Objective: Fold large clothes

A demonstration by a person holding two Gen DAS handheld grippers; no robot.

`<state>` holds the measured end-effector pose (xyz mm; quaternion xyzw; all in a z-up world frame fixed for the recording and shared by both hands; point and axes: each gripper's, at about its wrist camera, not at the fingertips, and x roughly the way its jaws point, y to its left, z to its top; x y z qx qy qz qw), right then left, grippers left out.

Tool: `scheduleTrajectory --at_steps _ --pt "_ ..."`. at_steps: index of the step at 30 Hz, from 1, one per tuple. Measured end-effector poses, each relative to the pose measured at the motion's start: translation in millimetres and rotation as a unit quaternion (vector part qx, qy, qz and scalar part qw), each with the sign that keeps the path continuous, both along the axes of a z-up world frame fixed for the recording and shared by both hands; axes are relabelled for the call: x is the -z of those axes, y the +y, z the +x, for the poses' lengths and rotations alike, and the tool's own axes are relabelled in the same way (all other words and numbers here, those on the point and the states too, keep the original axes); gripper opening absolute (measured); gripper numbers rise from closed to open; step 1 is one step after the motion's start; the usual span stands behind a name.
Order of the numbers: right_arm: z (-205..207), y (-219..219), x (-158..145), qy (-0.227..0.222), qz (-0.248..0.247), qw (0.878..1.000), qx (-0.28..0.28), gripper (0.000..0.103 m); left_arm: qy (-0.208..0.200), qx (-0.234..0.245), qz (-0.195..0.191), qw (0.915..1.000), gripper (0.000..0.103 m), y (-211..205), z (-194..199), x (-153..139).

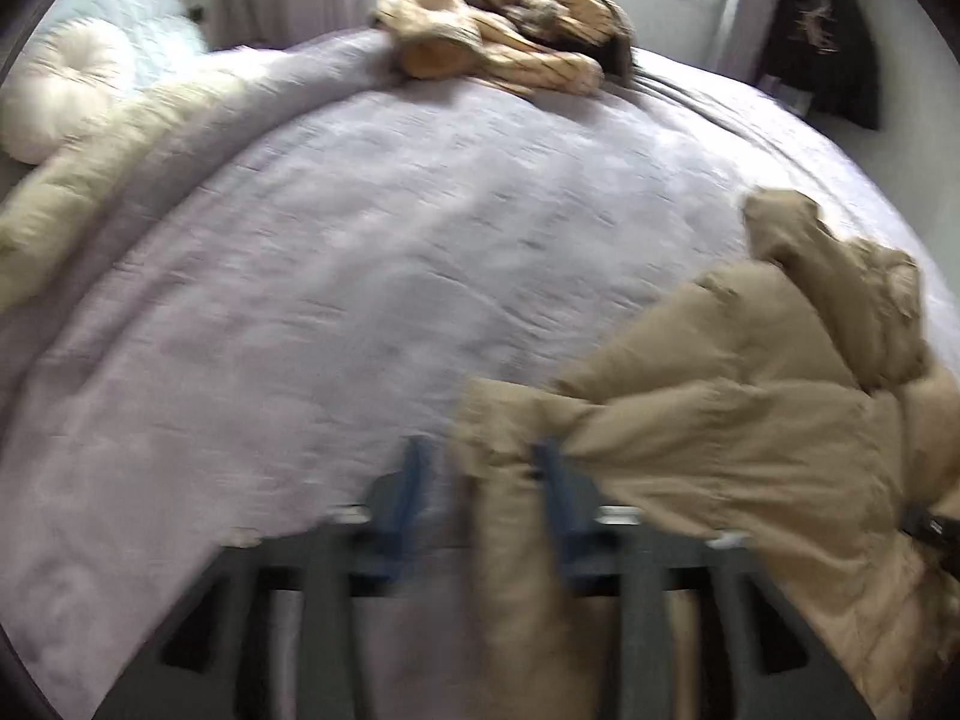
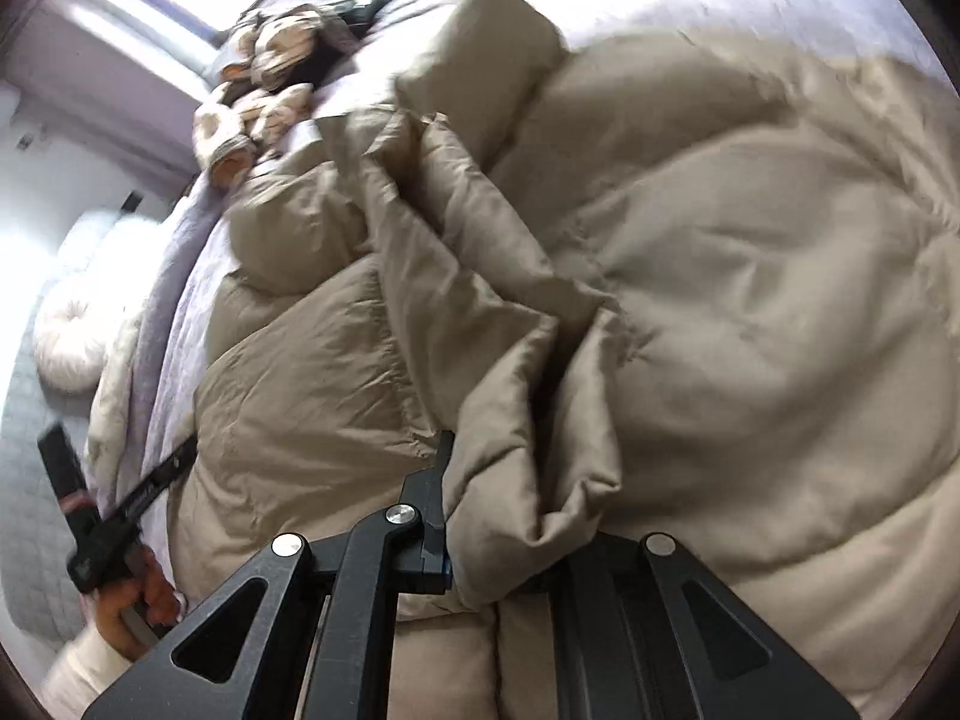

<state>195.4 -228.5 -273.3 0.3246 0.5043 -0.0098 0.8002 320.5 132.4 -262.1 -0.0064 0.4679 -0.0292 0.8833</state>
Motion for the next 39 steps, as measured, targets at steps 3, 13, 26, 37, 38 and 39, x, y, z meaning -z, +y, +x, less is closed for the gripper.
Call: scheduleTrajectory --at_steps 3,13,26,37,38,39 --pt "-12.7 -4.4 -4.7 0.007 0.007 1.0 0.016 0.011 -0.019 -0.019 0.0 0.9996 0.073 20.2 -5.5 -19.0" --pt "-79.7 -36.5 -82.7 -0.029 -0.133 0.99 0.041 0.022 0.018 0.073 -0.015 0.997 0.073 2.9 -49.4 -25.1" --pt "-8.5 -32.9 -7.0 -0.002 -0.154 0.986 -0.058 0.01 0.049 0.018 -0.051 0.9973 0.084 -17.7 -39.4 24.0" --pt "-62.2 -58.8 -34.0 0.021 -0.196 0.979 -0.048 0.014 0.045 -0.002 -0.029 0.9986 0.084 -15.7 -49.7 -2.8" --pt "-72.0 -62.1 -37.2 0.02 -0.193 0.98 -0.043 0.014 0.042 0.0 -0.028 0.9987 0.084 -16.9 -53.0 -7.3" --pt "-79.3 -66.2 -41.3 0.018 -0.186 0.982 -0.036 0.015 0.038 0.004 -0.027 0.9989 0.084 -19.3 -56.7 -15.5"
